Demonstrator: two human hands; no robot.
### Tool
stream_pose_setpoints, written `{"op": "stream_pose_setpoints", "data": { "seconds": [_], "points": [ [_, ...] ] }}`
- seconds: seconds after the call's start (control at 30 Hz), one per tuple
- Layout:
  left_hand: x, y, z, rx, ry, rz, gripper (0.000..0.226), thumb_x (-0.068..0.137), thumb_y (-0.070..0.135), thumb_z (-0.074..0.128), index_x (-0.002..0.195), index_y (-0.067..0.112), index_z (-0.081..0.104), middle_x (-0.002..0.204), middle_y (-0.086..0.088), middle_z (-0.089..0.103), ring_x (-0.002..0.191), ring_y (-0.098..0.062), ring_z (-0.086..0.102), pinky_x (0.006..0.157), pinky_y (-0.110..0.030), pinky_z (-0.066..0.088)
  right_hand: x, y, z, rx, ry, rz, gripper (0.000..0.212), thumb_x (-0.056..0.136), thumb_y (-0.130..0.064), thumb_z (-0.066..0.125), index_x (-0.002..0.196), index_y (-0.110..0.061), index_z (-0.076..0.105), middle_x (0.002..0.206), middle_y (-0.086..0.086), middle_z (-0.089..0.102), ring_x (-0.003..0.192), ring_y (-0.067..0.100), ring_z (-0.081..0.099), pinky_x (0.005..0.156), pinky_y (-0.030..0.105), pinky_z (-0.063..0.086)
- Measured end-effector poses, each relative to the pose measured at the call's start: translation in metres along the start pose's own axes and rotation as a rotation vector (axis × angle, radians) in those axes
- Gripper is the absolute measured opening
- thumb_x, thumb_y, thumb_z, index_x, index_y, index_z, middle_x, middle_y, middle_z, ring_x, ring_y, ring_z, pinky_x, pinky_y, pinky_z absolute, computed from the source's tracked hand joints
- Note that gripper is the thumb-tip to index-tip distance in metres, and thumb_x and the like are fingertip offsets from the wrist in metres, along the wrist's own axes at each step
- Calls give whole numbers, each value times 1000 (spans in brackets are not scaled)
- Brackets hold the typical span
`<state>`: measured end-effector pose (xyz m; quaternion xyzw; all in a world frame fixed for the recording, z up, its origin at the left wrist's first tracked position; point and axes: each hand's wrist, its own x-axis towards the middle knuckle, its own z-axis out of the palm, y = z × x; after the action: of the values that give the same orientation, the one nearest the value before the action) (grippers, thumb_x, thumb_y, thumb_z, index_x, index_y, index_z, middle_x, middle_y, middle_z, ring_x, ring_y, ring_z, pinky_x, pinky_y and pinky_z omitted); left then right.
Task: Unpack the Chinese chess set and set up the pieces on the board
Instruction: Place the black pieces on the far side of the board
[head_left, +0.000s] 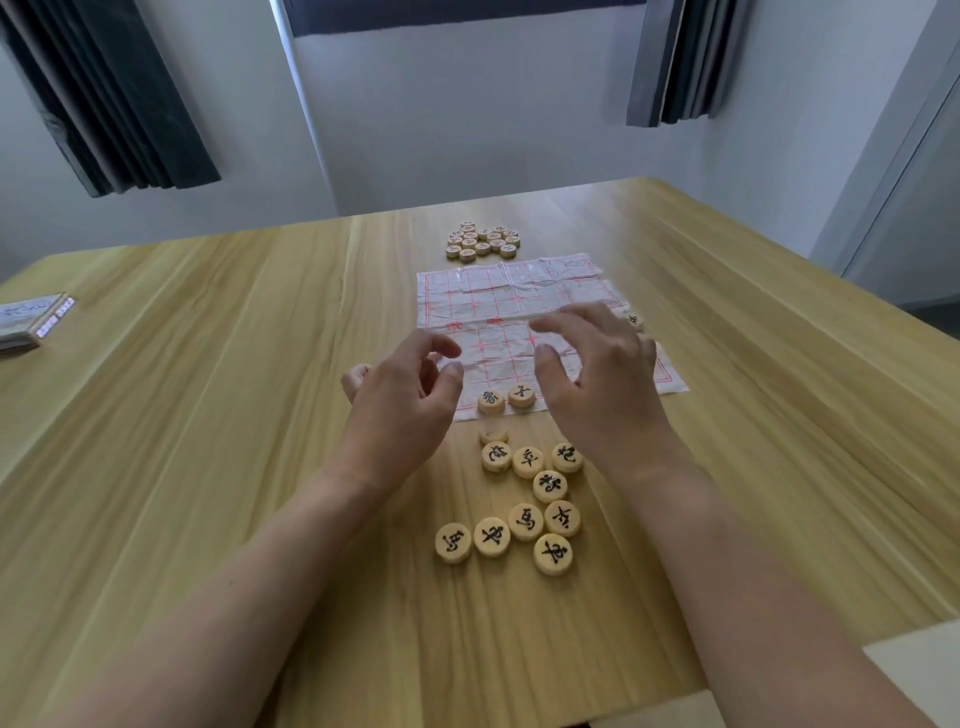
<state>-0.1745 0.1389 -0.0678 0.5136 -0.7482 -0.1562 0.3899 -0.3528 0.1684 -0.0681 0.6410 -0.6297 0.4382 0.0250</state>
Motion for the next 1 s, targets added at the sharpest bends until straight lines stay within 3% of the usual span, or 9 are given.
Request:
{"op": "stream_pose_setpoints", "data": {
  "seconds": [0.33, 0.5, 0.6, 0.8, 1.0],
  "points": [
    [-52, -11, -22, -36, -98, -25, 7, 89, 44, 54, 90, 41, 60, 84, 11, 68, 96, -6, 59, 99, -28, 14, -71, -6, -31, 86, -133, 166, 10, 86, -31, 65, 95, -33, 68, 112, -19, 53, 115, 3, 46, 100, 31, 26],
    [-67, -6, -28, -11, -186, 37, 15, 83, 48, 57, 94, 39, 63, 89, 20, 66, 105, 1, 53, 98, -16, 13, -86, -13, -40, 61, -161, 187, 10, 85, -33, 65, 94, -35, 68, 112, -20, 51, 113, 5, 46, 91, 28, 23],
    [-73, -5, -30, 43, -267, 88, 29, 78, 57, 52, 98, 41, 65, 101, 24, 63, 111, 4, 48, 102, -29, 16, -91, -16, -43, 35, -207, 165, 11, 85, -33, 66, 95, -34, 67, 113, -19, 51, 113, 6, 44, 94, 29, 23],
    [-78, -3, -32, 152, -357, 175, 44, 72, 74, 43, 101, 49, 63, 116, 28, 52, 122, 4, 34, 106, -34, 12, -92, -17, -44, 44, -202, 173, 9, 84, -32, 67, 93, -34, 67, 113, -18, 53, 115, 6, 45, 98, 33, 27],
    [-84, -3, -38, 92, -373, 185, 36, 75, 59, 48, 105, 46, 65, 121, 30, 49, 131, 1, 28, 111, -38, 7, -91, -19, -44, -12, -280, 110, 14, 86, -39, 63, 100, -39, 66, 119, -19, 48, 117, 5, 41, 94, 29, 20]
  ]
}}
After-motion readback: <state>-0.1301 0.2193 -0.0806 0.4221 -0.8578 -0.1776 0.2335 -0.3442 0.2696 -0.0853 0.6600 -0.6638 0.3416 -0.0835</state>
